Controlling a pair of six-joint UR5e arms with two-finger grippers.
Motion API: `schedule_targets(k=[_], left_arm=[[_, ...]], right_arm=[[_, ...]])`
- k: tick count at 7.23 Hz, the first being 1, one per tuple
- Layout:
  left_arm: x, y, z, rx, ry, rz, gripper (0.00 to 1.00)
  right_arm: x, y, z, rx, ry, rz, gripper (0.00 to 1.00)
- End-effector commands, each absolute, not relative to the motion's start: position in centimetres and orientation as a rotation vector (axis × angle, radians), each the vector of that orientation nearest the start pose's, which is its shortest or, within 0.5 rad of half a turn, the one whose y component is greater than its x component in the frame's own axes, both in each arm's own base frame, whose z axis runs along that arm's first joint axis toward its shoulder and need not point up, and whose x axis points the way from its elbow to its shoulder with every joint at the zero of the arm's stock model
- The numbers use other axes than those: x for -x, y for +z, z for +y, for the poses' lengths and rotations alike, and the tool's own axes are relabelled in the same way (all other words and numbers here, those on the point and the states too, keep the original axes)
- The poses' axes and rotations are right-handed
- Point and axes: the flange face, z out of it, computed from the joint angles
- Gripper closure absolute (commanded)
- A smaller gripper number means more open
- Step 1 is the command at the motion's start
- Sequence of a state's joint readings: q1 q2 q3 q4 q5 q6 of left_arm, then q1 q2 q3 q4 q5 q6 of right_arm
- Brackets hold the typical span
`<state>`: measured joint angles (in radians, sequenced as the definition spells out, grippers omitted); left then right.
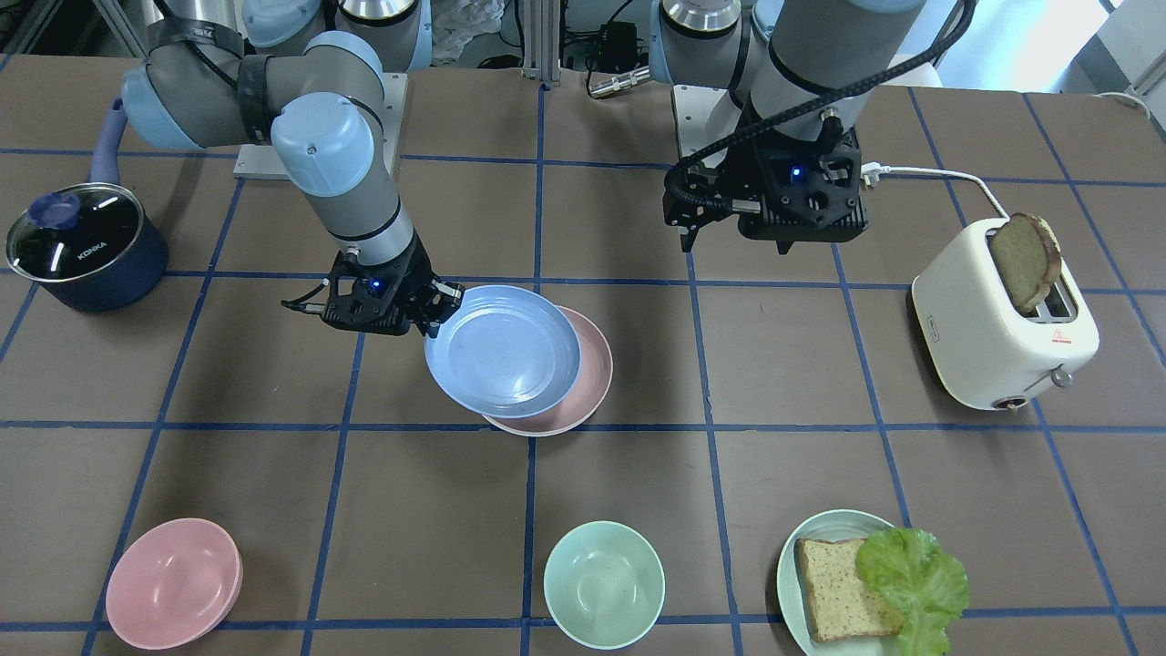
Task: Stack three plates with pink and blue
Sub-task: 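Lower blue plate onto the pink plate with right gripper and release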
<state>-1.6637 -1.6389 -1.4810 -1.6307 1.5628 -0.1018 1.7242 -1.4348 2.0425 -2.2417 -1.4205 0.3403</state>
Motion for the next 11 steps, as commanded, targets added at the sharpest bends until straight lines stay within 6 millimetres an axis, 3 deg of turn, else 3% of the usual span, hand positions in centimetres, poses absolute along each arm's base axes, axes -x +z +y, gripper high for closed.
schedule_targets(k=[1,3,7,8,10,11], left_arm=[[17.0,48.7,-49.6,0.037,0.071,3.103,0.0],[16.2,48.0,-49.3,0.045,0.075,3.039,0.0],[16.1,48.4,-49.7,0.068,0.067,3.075,0.0],[16.1,48.4,-49.7,0.068,0.066,3.073,0.0],[16.0,48.4,-49.7,0.071,0.066,3.073,0.0],[16.0,48.6,-49.6,0.069,0.06,3.074,0.0]], right_arm=[[-22.8,26.0,-45.4,-0.276,-0.064,2.931,1.0],[-23.1,24.7,-45.6,-0.277,-0.036,2.914,1.0],[-23.4,24.7,-45.8,-0.31,-0.024,2.868,0.98],[-23.1,24.5,-46.1,-0.319,-0.019,2.869,0.79],[-22.8,24.3,-46.4,-0.326,-0.017,2.877,0.21],[-22.1,25.0,-47.3,-0.283,-0.053,2.888,0.08]])
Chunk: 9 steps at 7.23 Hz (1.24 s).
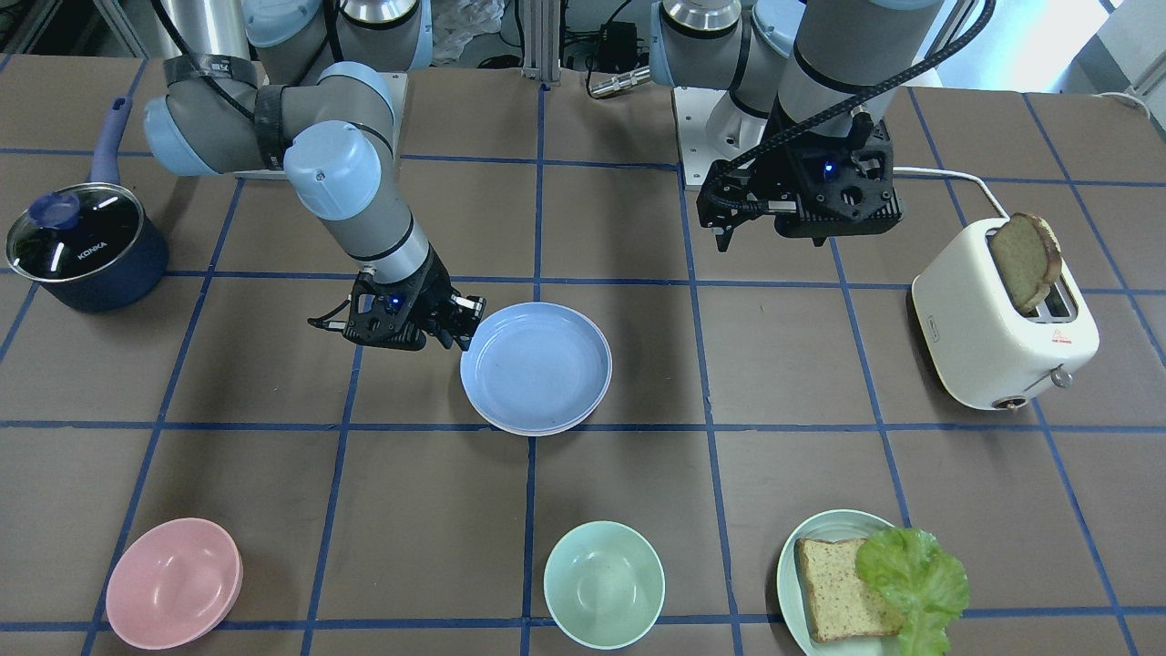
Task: Stack three plates with pink and blue
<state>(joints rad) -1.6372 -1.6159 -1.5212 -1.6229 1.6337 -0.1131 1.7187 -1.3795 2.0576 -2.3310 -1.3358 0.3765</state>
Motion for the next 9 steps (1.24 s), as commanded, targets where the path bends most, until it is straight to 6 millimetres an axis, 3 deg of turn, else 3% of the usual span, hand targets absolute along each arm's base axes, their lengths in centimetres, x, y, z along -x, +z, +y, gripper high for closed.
schedule_targets(k=[1,4,5,7,9], left_arm=[[16.0,48.6,-49.6,0.069,0.06,3.074,0.0],[16.0,48.6,-49.7,0.071,0.06,3.077,0.0],[16.0,48.5,-49.8,0.074,0.067,3.088,0.0],[16.4,48.2,-50.0,0.08,0.085,3.142,0.0],[16.4,48.3,-50.2,0.061,0.066,3.143,0.0]], right_arm=[[-20.5,27.1,-49.6,-0.239,-0.083,2.914,0.05],[-13.4,37.3,-55.6,-0.257,0.075,3.064,0.0],[-12.9,40.6,-55.9,-0.185,0.038,3.112,0.0],[-13.8,47.4,-51.4,-0.125,-0.075,3.127,0.0],[-13.5,47.8,-49.2,0.144,-0.063,3.182,0.0]])
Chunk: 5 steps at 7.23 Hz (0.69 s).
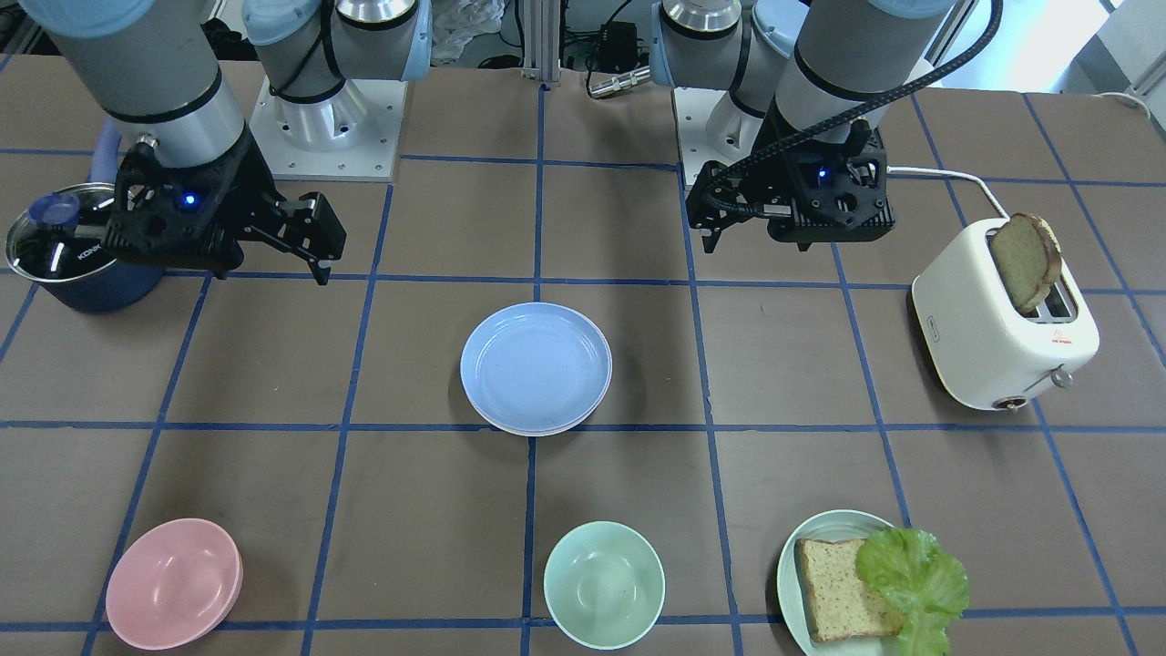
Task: Stack three plates with pink and blue
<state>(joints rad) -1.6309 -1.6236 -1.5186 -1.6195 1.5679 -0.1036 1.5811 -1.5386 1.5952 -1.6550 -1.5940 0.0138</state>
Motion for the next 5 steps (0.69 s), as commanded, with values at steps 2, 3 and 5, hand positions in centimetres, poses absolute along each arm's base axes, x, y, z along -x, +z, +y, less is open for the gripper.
schedule_targets(k=[2,3,5], left_arm=[[16.41,48.5,-50.47,0.06,0.017,3.143,0.0],[16.41,48.41,-50.5,0.063,0.012,3.143,0.0],[16.41,48.47,-50.29,0.072,0.005,3.145,0.0]], right_arm=[[-13.22,48.81,-49.45,0.124,-0.129,3.173,0.0],[-13.3,49.09,-49.44,0.122,-0.154,3.172,0.0],[-13.28,49.36,-49.15,0.114,-0.159,3.174,0.0]])
